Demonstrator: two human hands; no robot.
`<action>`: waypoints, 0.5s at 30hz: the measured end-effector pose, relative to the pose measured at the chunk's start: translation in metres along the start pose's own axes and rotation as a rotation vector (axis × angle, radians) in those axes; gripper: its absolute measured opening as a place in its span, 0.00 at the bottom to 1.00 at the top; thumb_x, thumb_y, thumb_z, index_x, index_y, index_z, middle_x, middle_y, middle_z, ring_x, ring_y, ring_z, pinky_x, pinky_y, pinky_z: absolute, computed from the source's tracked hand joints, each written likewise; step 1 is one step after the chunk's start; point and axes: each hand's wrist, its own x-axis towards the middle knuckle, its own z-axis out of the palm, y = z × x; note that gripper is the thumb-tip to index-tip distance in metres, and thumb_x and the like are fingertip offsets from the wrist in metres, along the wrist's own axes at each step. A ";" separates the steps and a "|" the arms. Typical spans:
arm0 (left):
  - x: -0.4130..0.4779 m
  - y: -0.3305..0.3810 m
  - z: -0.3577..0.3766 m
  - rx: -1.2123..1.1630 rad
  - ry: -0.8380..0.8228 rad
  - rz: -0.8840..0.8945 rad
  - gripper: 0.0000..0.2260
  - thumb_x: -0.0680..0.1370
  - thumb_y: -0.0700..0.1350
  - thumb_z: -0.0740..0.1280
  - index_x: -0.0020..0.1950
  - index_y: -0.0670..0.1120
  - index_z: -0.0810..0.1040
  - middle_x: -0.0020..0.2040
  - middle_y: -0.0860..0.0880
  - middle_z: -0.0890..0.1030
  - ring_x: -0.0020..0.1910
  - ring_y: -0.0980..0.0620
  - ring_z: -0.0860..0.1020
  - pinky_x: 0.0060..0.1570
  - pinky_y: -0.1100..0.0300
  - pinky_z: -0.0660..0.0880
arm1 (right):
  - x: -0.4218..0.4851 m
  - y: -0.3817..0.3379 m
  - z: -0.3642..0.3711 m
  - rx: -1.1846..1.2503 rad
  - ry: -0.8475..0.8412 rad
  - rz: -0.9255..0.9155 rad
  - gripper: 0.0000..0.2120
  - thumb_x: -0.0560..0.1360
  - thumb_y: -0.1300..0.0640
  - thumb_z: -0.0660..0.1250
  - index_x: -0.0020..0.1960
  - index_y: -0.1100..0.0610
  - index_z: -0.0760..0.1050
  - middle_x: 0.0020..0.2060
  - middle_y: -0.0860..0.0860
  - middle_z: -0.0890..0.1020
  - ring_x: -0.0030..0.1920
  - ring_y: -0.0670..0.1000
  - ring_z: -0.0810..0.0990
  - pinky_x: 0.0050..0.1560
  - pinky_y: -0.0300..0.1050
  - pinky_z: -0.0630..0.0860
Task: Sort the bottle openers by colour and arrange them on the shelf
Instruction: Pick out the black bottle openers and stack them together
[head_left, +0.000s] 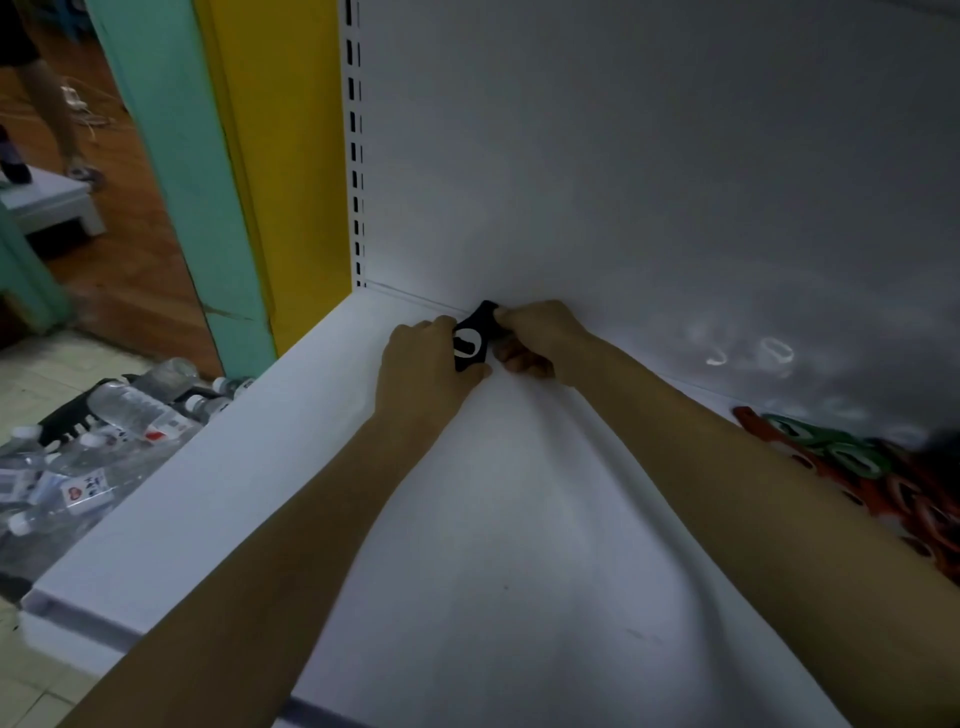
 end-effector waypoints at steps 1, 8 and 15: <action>0.000 0.000 0.000 0.000 -0.001 0.001 0.21 0.72 0.54 0.71 0.57 0.42 0.76 0.52 0.43 0.80 0.50 0.45 0.76 0.46 0.56 0.72 | 0.000 0.000 0.000 0.003 -0.001 0.008 0.14 0.78 0.52 0.65 0.38 0.59 0.76 0.27 0.53 0.78 0.22 0.48 0.73 0.19 0.33 0.65; -0.001 0.003 -0.001 -0.077 0.030 0.002 0.26 0.70 0.54 0.73 0.62 0.41 0.74 0.54 0.42 0.81 0.51 0.45 0.78 0.49 0.56 0.73 | -0.006 0.003 0.003 -0.008 0.009 -0.019 0.14 0.76 0.58 0.62 0.32 0.58 0.72 0.27 0.53 0.74 0.22 0.48 0.69 0.20 0.36 0.62; -0.003 0.004 -0.005 -0.083 0.029 -0.017 0.19 0.69 0.51 0.74 0.56 0.43 0.78 0.49 0.45 0.83 0.45 0.47 0.80 0.45 0.56 0.76 | -0.018 0.031 0.022 -0.461 0.307 -0.373 0.10 0.76 0.57 0.57 0.47 0.52 0.77 0.40 0.48 0.78 0.40 0.50 0.75 0.35 0.41 0.65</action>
